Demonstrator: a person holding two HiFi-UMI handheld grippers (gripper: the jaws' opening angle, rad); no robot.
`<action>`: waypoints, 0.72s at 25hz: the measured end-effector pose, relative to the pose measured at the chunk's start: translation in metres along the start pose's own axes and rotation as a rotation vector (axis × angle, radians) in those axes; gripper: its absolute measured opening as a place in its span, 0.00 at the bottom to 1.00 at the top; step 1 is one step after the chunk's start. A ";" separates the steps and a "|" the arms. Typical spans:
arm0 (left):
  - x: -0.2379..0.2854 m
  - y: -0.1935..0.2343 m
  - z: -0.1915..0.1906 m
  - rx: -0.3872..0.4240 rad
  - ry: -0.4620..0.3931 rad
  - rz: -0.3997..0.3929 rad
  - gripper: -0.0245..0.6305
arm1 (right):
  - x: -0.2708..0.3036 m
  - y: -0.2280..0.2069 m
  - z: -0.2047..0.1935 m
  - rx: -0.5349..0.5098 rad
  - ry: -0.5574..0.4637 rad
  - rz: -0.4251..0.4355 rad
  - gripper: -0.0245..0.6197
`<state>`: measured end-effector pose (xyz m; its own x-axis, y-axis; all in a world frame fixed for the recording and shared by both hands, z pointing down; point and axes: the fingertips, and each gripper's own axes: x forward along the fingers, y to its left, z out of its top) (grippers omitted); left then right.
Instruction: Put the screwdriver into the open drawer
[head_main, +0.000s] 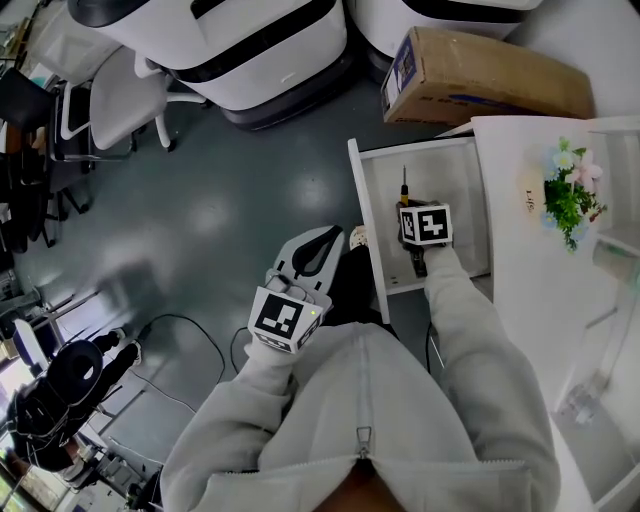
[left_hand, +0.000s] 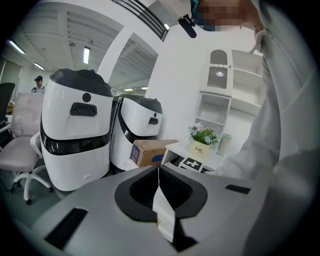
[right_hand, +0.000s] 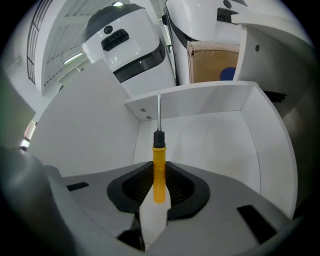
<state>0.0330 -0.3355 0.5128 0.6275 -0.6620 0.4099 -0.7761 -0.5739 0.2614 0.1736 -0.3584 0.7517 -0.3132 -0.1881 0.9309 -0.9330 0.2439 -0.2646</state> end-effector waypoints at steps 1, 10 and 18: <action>0.000 0.001 -0.001 -0.002 0.001 0.003 0.07 | 0.004 -0.003 0.000 0.000 0.003 -0.009 0.17; -0.007 0.011 -0.012 -0.039 0.016 0.044 0.07 | 0.022 -0.008 0.001 0.013 0.032 -0.033 0.17; -0.005 0.011 -0.017 -0.055 0.027 0.051 0.07 | 0.032 -0.010 0.002 0.042 0.048 -0.034 0.18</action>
<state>0.0201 -0.3302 0.5281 0.5854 -0.6763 0.4471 -0.8100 -0.5116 0.2866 0.1723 -0.3685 0.7836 -0.2731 -0.1491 0.9504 -0.9500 0.1975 -0.2420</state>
